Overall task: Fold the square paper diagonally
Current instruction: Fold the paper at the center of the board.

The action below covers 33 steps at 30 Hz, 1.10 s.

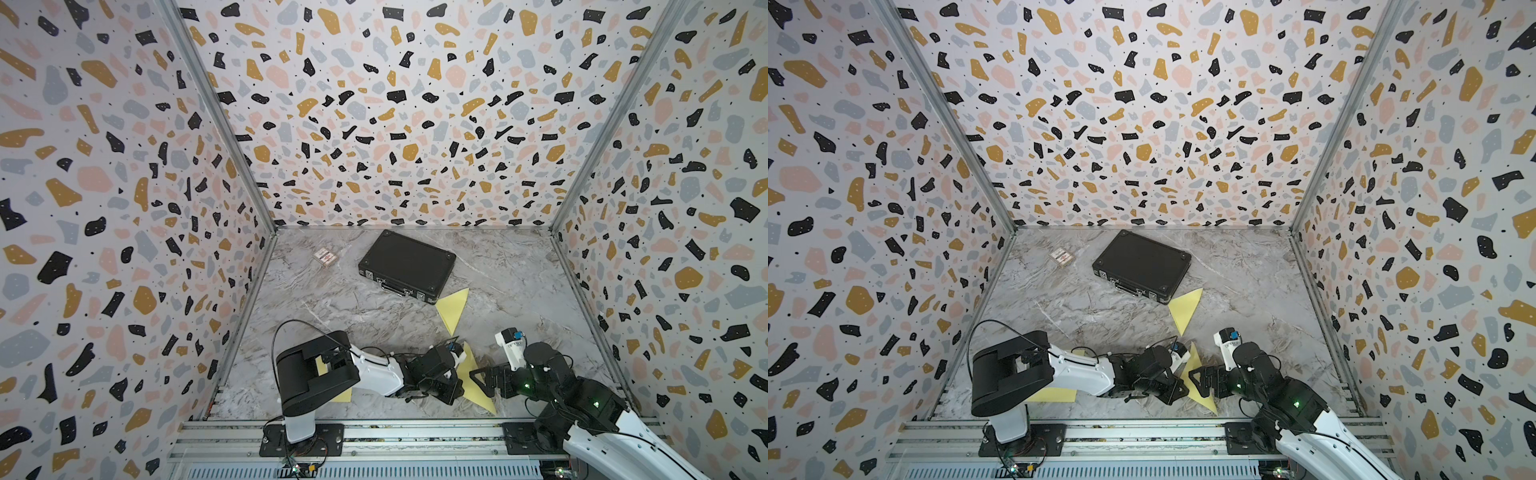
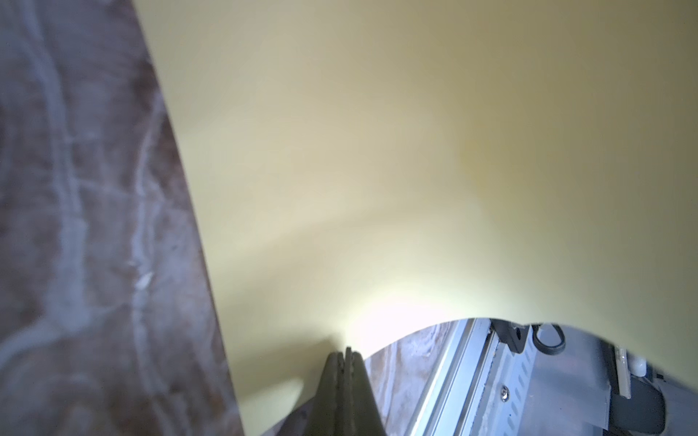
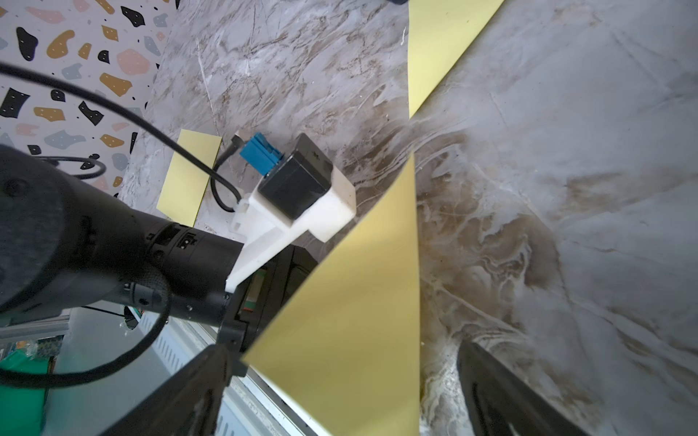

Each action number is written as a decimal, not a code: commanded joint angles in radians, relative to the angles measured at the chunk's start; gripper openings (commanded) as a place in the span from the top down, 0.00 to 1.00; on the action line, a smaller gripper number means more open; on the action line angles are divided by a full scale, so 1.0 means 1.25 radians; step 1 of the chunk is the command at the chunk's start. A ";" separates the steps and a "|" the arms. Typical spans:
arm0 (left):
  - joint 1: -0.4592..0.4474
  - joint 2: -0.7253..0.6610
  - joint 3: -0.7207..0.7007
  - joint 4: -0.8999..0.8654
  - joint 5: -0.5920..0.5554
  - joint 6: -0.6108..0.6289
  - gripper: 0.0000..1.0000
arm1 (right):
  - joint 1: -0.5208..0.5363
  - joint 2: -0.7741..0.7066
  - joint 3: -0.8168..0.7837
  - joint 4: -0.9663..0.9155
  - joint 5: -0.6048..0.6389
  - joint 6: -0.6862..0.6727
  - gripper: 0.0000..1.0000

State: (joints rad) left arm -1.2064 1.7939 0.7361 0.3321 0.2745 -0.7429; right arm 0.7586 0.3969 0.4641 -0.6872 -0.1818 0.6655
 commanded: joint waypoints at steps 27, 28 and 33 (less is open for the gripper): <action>0.002 0.033 -0.140 -0.267 -0.106 -0.020 1.00 | -0.245 0.267 -0.041 0.053 0.004 -0.011 0.18; 0.002 0.029 -0.144 -0.262 -0.105 -0.023 1.00 | -0.263 0.271 -0.063 0.086 -0.012 -0.012 0.20; 0.002 0.014 -0.150 -0.261 -0.107 -0.024 1.00 | -0.327 0.289 -0.103 0.151 -0.055 -0.018 0.30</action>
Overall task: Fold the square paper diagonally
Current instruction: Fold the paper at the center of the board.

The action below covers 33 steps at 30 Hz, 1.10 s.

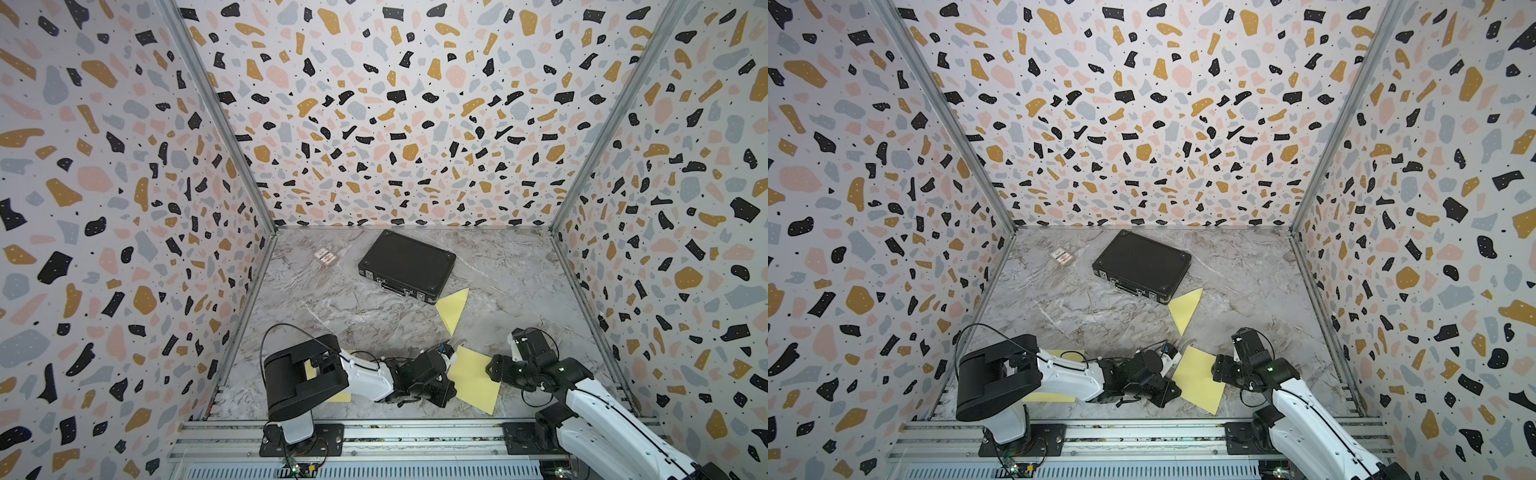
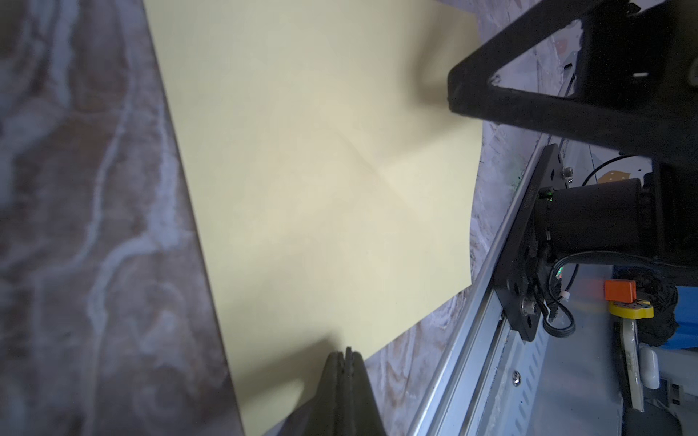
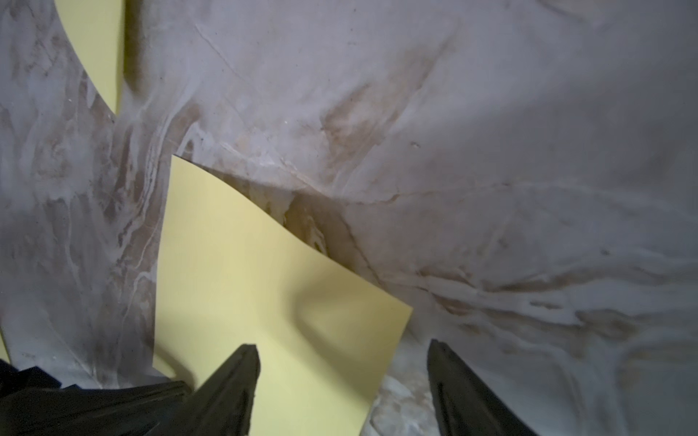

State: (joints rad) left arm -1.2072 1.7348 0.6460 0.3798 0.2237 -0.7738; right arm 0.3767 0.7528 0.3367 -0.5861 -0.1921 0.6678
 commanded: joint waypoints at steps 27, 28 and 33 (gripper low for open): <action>0.004 0.033 -0.081 -0.356 -0.102 -0.006 1.00 | -0.058 -0.054 -0.015 0.073 -0.081 -0.069 0.63; 0.004 0.034 -0.080 -0.362 -0.105 -0.007 1.00 | -0.058 -0.060 -0.017 0.078 -0.089 -0.071 0.63; 0.004 0.047 -0.072 -0.376 -0.110 -0.007 1.00 | -0.058 -0.079 -0.032 0.106 -0.137 -0.073 0.63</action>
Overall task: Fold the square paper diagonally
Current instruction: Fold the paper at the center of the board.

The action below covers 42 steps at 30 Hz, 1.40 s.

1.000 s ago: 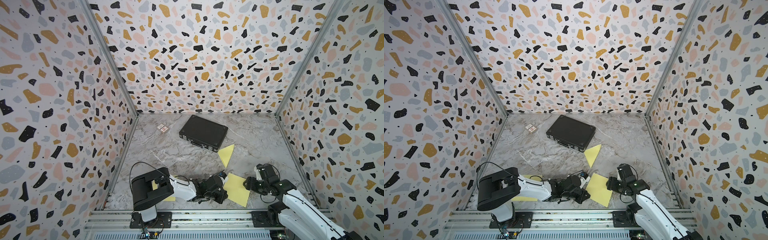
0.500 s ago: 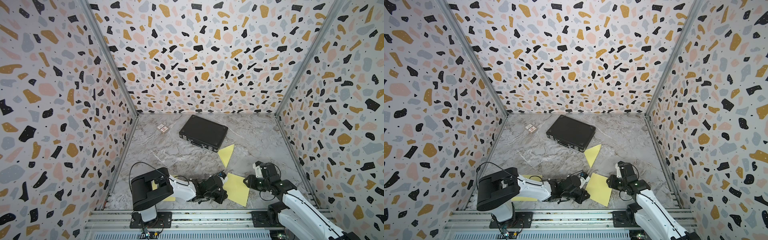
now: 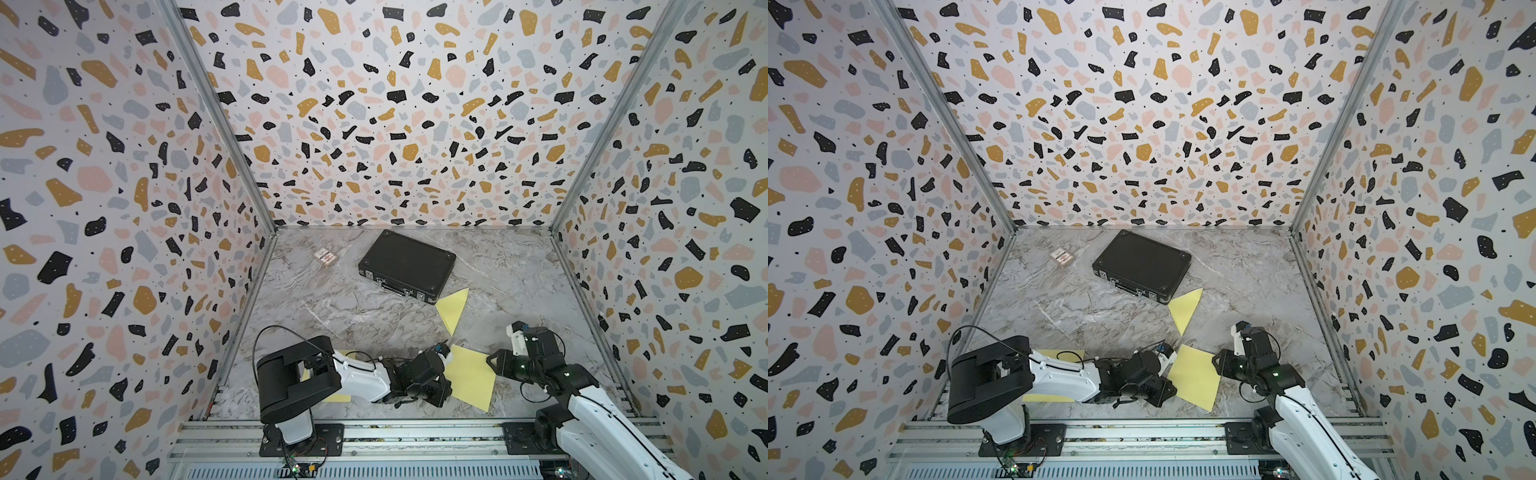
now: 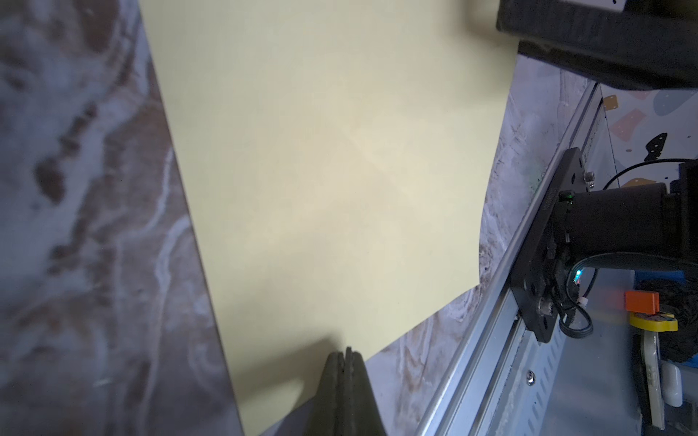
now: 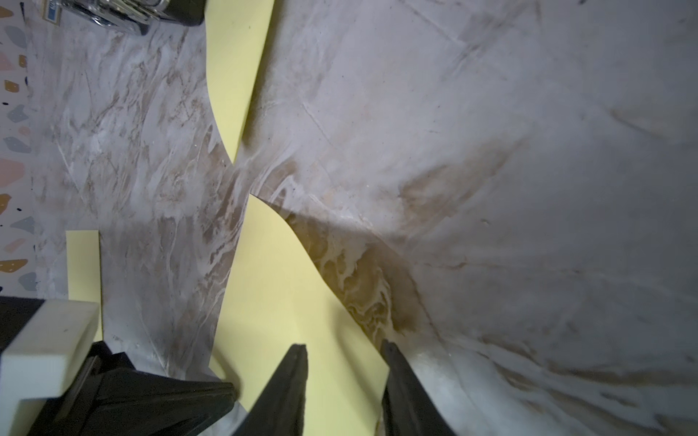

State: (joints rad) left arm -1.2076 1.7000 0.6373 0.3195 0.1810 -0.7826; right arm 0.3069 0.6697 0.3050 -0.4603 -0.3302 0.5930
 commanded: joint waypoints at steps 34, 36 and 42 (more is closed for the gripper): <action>0.004 0.036 -0.073 -0.345 -0.086 -0.009 1.00 | -0.005 -0.005 0.013 0.040 0.017 -0.040 1.00; 0.004 -0.002 -0.065 -0.364 -0.085 -0.012 1.00 | -0.005 -0.018 0.016 0.014 0.029 -0.021 1.00; 0.004 -0.164 -0.010 -0.383 -0.087 -0.043 1.00 | -0.001 -0.098 -0.079 0.059 -0.001 0.172 1.00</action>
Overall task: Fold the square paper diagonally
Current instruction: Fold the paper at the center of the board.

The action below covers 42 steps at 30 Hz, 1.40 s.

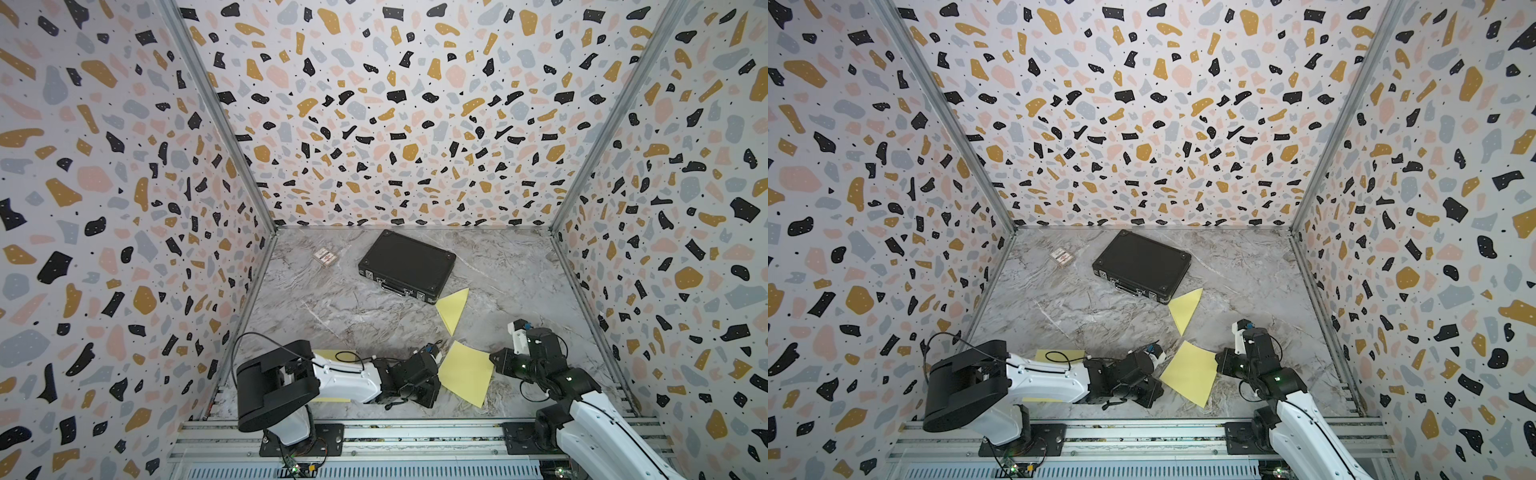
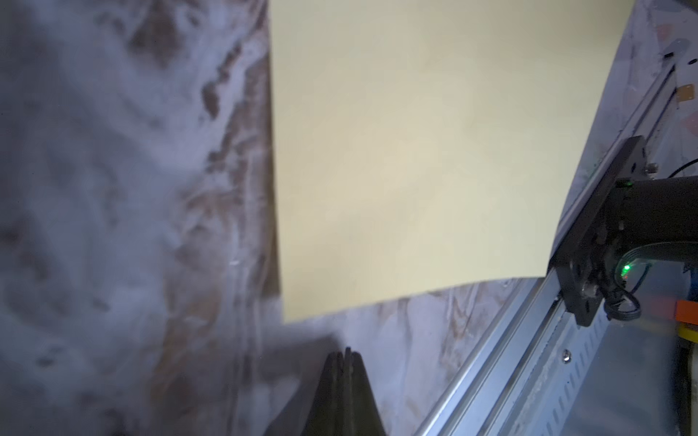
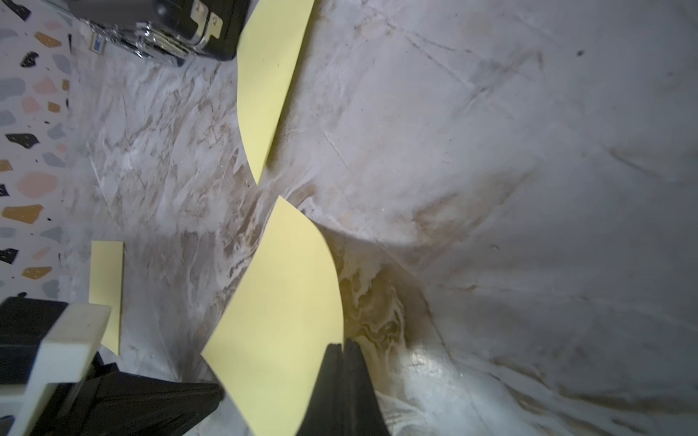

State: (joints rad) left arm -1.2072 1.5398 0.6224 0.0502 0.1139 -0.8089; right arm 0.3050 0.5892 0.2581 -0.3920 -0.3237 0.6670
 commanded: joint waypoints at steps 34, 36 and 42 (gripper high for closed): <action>0.139 0.177 0.156 0.140 0.041 -0.267 1.00 | 0.388 0.134 0.041 -0.023 0.452 0.491 1.00; 0.139 0.184 0.145 0.149 0.045 -0.275 1.00 | 0.404 0.131 0.040 -0.024 0.468 0.500 1.00; 0.139 0.206 0.108 0.146 0.050 -0.279 1.00 | 0.414 0.120 0.051 -0.024 0.434 0.457 0.93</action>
State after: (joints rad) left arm -1.0348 1.7710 0.7898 0.2310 0.1638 -1.1500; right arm 0.8154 0.7532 0.2798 -0.4046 0.2096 1.2591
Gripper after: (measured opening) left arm 0.048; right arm 0.059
